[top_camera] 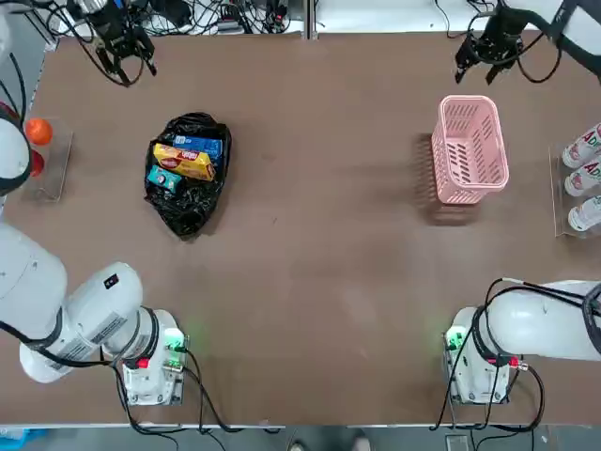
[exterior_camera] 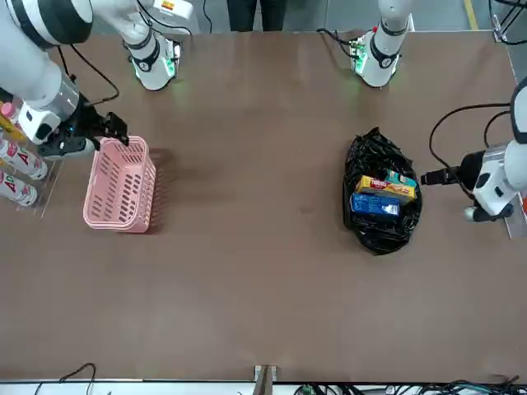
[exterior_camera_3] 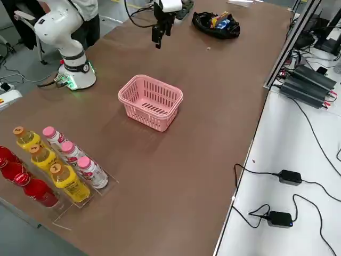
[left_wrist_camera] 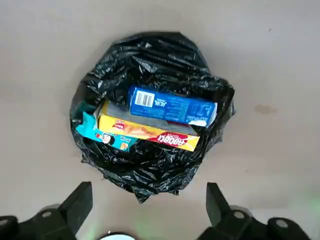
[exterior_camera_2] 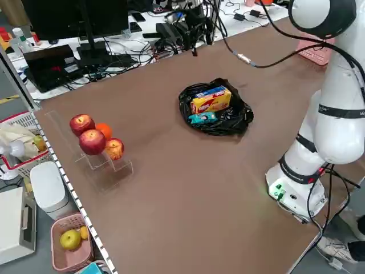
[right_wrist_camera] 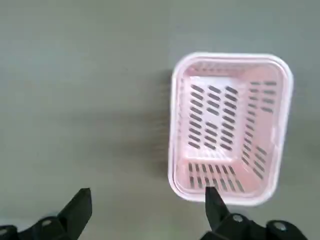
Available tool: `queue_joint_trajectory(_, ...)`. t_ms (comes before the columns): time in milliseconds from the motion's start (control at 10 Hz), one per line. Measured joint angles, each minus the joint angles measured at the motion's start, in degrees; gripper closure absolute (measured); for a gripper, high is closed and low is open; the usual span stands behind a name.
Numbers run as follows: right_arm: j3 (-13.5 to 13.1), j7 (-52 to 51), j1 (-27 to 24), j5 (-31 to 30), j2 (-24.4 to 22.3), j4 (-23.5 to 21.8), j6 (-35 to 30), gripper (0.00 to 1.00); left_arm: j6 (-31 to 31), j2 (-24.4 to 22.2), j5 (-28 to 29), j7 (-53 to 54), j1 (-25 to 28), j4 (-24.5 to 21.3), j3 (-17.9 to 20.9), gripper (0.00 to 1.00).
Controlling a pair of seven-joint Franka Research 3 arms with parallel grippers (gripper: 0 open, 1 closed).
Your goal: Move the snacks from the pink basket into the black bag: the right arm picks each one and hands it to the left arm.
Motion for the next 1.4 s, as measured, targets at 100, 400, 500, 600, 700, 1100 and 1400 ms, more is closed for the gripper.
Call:
queue_joint_trajectory(100, 0.0, 0.9, -1.6, -1.1, -1.0, -0.4, -1.1, 0.0, -0.1, -1.7, 1.4, 0.0, 0.0, 0.7, 0.0, 0.0)
queue_joint_trajectory(400, -0.1, 1.0, -8.7, -2.3, -2.4, -3.1, -1.3, 0.0, -6.2, -7.3, 2.4, 0.1, -6.7, 4.4, 7.8, 0.0)
queue_joint_trajectory(500, -0.1, 1.0, -10.6, -2.3, -2.4, -3.1, -1.6, 0.0, -7.7, -9.3, 2.4, 0.6, -12.1, 5.5, 13.8, 0.0)
queue_joint_trajectory(600, -0.1, 0.9, -11.8, -2.4, -2.7, -2.4, -3.1, 0.0, -8.5, -11.1, 2.4, 0.8, -16.1, 6.4, 17.6, 0.0)
queue_joint_trajectory(700, -0.1, 0.9, -12.2, -2.5, -3.0, 0.3, -6.2, 0.0, -8.9, -12.3, 2.4, 0.9, -19.1, 7.3, 19.6, 0.0)
queue_joint_trajectory(1100, 0.8, 0.1, -12.1, -3.4, -4.0, 12.5, -12.6, 0.0, -9.5, -14.8, 2.4, 1.4, -29.8, 11.0, 26.2, 0.0)
queue_joint_trajectory(1400, 0.9, -3.4, -12.1, -3.7, -2.7, 16.4, -13.2, 0.0, -10.1, -15.0, 2.4, 1.7, -30.9, 12.5, 26.2, 0.0)
